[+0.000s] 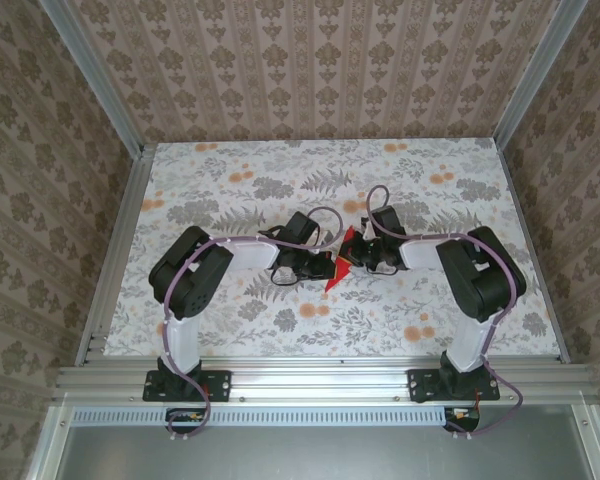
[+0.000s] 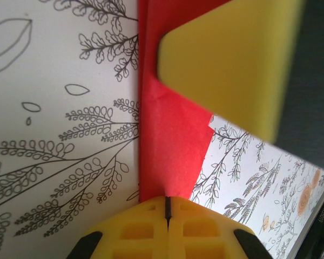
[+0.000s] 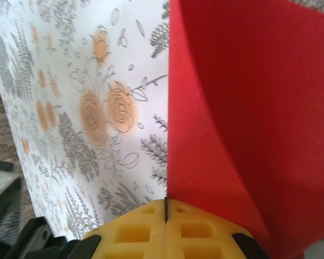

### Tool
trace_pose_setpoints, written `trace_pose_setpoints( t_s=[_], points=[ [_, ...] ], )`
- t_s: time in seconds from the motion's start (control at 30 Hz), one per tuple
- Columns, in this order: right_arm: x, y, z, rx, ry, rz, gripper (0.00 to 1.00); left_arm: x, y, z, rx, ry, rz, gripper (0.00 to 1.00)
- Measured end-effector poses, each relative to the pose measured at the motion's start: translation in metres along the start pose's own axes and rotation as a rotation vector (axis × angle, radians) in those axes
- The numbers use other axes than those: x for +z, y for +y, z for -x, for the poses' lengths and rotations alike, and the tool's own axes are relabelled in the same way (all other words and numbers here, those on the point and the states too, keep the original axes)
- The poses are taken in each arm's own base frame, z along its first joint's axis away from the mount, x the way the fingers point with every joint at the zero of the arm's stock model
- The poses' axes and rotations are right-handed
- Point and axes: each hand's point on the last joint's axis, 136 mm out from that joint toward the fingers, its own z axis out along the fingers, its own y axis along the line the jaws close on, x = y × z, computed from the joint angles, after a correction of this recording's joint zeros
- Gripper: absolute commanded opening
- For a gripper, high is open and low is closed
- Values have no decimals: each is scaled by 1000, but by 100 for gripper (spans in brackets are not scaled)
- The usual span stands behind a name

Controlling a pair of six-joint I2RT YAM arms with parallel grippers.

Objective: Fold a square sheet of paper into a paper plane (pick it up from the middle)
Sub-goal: Fold the wing for the fifth time at the center of the table.

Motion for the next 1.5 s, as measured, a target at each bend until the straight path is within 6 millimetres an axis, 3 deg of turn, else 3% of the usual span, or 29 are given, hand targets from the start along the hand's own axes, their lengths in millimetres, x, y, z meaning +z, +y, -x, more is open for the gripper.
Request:
trace_pose_setpoints(
  t_s=[0.43,1.13,1.27,1.5],
  points=[
    [12,4,-1,-25,47,-11,2,0,0,-1,-5,9,-13,0],
    [23,9,20,37,81,-24,3,-5,9,-1,88,-31,-24,0],
    [25,9,34,41,55,-22,3,-6,10,-3,97,-31,-24,0],
    [26,5,77,38,-50,-46,3,-8,11,-9,102,-23,-25,0]
  ],
)
